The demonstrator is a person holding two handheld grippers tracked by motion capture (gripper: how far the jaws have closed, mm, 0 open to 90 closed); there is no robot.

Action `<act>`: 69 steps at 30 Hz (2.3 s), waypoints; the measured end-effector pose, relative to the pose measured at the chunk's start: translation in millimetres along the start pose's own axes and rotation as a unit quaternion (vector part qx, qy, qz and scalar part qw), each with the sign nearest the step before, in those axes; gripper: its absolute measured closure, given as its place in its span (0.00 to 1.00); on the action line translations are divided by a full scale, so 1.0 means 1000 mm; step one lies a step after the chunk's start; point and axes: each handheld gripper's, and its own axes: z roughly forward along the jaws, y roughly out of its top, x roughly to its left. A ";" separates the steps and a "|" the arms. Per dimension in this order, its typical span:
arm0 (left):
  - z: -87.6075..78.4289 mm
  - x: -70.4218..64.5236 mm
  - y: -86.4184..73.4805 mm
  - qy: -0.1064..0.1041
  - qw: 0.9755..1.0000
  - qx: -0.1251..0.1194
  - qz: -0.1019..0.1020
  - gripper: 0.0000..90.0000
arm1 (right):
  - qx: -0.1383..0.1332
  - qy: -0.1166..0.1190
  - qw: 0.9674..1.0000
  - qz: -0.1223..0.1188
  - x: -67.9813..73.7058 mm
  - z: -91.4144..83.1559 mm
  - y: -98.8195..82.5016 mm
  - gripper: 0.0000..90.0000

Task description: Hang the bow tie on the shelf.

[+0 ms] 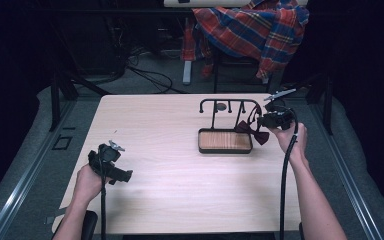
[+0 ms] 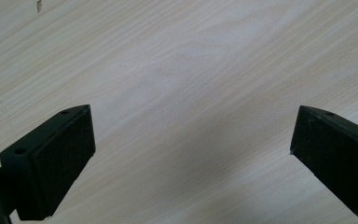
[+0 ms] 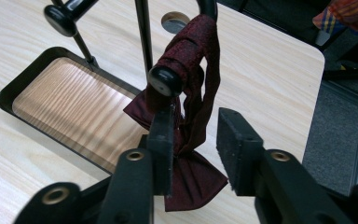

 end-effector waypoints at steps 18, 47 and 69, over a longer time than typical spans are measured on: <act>0.000 0.000 0.000 -0.002 1.000 -0.001 0.001 0.00 | -0.004 0.021 1.000 -0.014 0.008 -0.023 0.000 0.49; -0.001 0.000 -0.001 -0.004 1.000 -0.004 -0.004 0.00 | 0.050 0.083 0.993 -0.064 0.052 -0.044 -0.060 0.16; 0.003 -0.003 -0.001 0.005 1.000 0.008 0.012 0.00 | 0.113 0.118 0.976 -0.146 0.081 -0.030 -0.105 0.16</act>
